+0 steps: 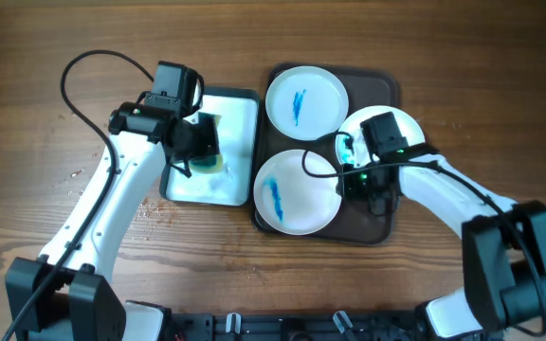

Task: Clean dirty plates on tray and stack at the side
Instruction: 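Carry the sponge with the left gripper onto the front plate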

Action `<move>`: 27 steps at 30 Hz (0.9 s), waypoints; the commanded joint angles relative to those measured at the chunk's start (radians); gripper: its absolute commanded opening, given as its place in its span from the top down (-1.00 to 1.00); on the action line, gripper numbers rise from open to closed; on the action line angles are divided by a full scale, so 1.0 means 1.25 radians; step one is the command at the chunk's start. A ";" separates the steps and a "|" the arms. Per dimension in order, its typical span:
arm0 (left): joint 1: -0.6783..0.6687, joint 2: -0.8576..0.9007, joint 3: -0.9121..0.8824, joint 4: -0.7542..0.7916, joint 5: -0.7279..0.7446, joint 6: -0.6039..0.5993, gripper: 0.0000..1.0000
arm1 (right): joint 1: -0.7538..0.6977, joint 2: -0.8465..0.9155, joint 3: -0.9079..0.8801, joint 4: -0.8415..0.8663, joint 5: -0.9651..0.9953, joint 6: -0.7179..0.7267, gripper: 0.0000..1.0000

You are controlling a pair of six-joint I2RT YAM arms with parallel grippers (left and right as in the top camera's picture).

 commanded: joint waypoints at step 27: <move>-0.322 0.314 -0.050 0.284 0.104 -0.339 0.92 | 0.010 0.024 -0.004 0.003 0.125 0.158 0.91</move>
